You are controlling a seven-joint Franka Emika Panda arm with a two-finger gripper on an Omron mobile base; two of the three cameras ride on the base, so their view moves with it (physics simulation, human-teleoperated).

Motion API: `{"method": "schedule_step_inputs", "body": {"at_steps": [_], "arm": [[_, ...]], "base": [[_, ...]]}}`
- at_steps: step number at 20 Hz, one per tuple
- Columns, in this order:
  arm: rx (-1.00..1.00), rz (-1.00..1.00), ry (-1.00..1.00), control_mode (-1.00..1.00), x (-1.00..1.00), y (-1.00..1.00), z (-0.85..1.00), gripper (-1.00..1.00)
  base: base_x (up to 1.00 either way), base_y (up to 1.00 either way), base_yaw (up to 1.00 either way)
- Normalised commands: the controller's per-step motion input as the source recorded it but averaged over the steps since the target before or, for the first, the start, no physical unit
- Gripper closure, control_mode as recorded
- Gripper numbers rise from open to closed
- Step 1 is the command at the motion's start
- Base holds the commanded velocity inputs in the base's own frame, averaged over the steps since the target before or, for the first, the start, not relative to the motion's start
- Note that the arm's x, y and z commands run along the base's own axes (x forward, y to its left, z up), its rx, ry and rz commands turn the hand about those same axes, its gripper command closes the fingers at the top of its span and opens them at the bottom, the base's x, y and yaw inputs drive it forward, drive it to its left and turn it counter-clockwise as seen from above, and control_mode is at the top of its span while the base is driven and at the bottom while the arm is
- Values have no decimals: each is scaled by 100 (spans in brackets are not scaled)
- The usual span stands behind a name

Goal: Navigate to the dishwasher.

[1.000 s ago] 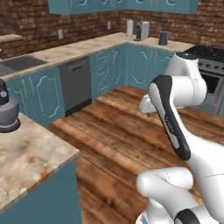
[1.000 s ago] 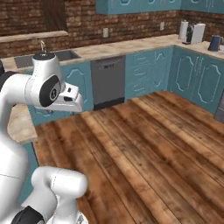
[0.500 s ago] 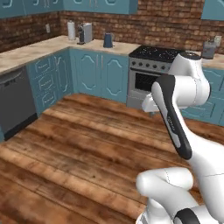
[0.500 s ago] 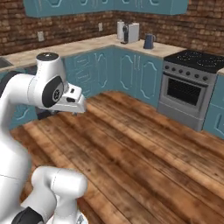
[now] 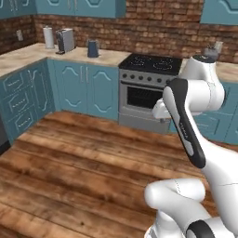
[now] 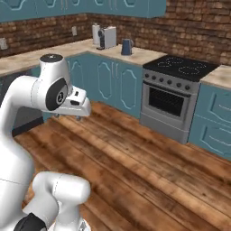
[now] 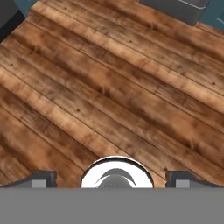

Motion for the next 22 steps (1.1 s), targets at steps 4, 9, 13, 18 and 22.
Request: {"method": "schedule_step_inputs", "body": {"at_steps": [4, 9, 13, 18, 22], "arm": [[0, 0, 0, 100, 0, 0, 0, -100], [0, 0, 0, 100, 0, 0, 0, -100], [0, 0, 0, 100, 0, 0, 0, -100], [0, 0, 0, 100, 0, 0, 0, -100], [0, 0, 0, 100, 0, 0, 0, -100]], "base": [[100, -13, -22], [100, -6, -12], [100, 12, 28], [86, 0, 72], [75, -1, 77]]}}
